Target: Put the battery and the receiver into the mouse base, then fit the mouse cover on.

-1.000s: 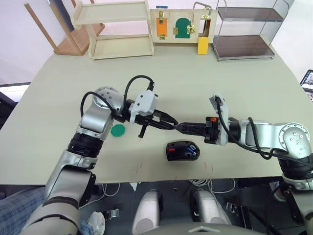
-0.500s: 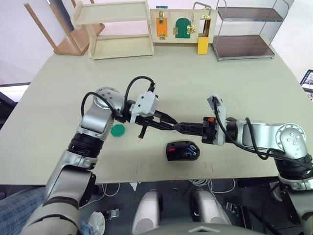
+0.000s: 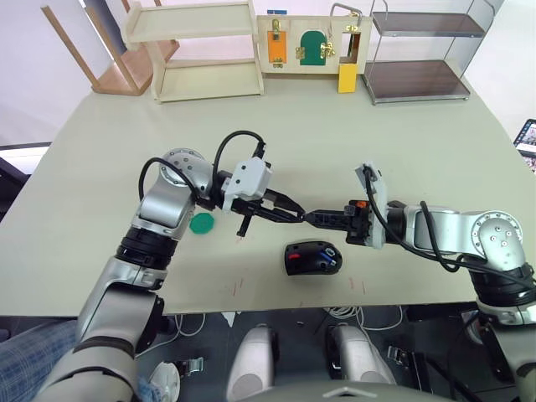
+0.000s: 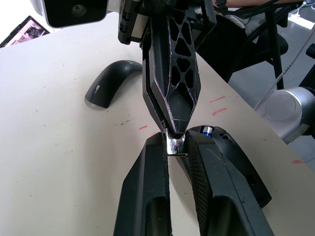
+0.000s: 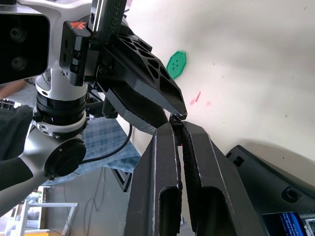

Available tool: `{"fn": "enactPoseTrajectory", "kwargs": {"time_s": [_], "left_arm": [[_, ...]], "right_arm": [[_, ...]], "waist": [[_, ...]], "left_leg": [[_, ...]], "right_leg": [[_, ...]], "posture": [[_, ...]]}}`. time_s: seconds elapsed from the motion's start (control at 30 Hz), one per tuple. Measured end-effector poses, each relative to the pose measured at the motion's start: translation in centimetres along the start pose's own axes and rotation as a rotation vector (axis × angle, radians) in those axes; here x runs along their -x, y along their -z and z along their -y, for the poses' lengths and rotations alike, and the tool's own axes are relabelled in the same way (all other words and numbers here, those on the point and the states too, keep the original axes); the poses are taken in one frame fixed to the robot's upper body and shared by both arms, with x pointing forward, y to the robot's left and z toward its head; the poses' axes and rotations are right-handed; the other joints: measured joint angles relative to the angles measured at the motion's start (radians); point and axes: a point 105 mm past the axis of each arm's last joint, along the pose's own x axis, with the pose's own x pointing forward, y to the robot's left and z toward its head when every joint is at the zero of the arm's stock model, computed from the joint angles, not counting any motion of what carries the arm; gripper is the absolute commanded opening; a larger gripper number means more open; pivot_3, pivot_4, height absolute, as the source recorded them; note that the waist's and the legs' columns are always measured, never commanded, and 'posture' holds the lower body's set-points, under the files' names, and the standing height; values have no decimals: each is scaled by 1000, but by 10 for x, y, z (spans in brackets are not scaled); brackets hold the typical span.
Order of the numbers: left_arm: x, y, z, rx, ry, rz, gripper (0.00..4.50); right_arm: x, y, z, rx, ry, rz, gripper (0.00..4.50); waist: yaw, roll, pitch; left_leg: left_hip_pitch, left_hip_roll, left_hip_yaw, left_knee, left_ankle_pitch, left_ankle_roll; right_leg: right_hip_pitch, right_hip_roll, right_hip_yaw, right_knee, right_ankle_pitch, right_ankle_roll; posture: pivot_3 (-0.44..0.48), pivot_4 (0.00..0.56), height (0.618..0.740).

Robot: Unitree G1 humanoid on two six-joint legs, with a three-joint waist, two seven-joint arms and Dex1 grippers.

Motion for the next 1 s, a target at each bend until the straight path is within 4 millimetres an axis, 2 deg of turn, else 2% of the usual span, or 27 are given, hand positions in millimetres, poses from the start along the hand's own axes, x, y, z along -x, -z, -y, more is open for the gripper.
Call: {"fn": "enactPoseTrajectory", "kwargs": {"time_s": [0.23,0.27,0.3,0.33,0.37,0.43,0.53,0.7,0.73,0.77,0.9,0.93,0.97,1.0], "left_arm": [[-1,2,0,-6,3,-2,93],[-1,2,0,-7,2,-1,1108],[-1,4,0,-4,1,-7,1430],[-1,6,0,6,-2,-13,1545],[0,9,0,17,-4,-20,2294],[-1,10,0,20,-3,-19,3008],[-3,11,-1,25,-7,-9,4424],[-3,11,-1,25,-11,-11,4424],[-1,12,0,31,-17,-14,4424],[-1,12,0,31,-18,-14,4424],[4,26,12,106,-43,-23,4424],[4,26,12,108,-43,-23,4424],[4,25,12,108,-43,-21,4424],[1,21,15,98,-39,-11,4424]], "right_arm": [[0,1,1,-1,3,-3,95],[0,1,1,-1,3,-3,0],[0,1,0,0,0,-3,0],[0,1,-1,2,-5,-3,0],[0,1,-1,3,-5,-3,0],[0,1,-1,2,-5,-3,0],[0,1,-1,2,-5,-3,0],[6,4,3,4,12,-4,0],[15,4,5,27,35,-3,0],[15,4,5,29,37,-3,0],[49,-1,6,112,87,33,0],[50,-1,5,114,86,33,0],[50,0,4,132,83,29,0],[58,10,5,198,100,2,0]], "waist": [[0,0,0],[0,0,0],[0,0,0],[0,0,0],[0,0,0],[0,0,0],[0,0,0],[2,0,0],[1,0,0],[1,0,0],[1,0,0],[-1,0,0],[-1,0,1],[3,1,0]], "left_leg": [[0,0,0,0,0,0],[0,0,0,0,0,0],[0,0,0,0,0,0],[0,0,0,0,0,0],[0,0,0,0,0,0],[0,0,0,0,0,0],[0,0,0,0,0,0],[0,0,0,0,0,0],[0,0,1,0,0,0],[0,0,1,0,0,0],[0,0,0,0,-1,2],[0,0,0,0,-1,2],[0,0,0,0,-1,2],[0,1,-1,0,-1,2]], "right_leg": [[0,0,0,0,0,0],[0,0,0,0,0,0],[0,0,0,0,0,0],[0,0,0,0,0,0],[0,0,0,0,0,0],[0,0,0,0,0,0],[0,0,0,0,0,0],[0,0,0,0,0,0],[0,-1,0,0,0,0],[0,-1,0,0,0,0],[0,0,0,-1,0,0],[0,0,0,0,0,0],[0,0,0,0,0,0],[0,0,0,0,0,0]], "posture": [[0,150,740],[0,150,740],[0,150,740],[0,150,740],[0,150,740],[0,150,740],[0,150,740],[0,150,740],[0,150,740],[0,150,740],[0,150,740],[0,150,740],[0,150,740],[0,150,740]]}}
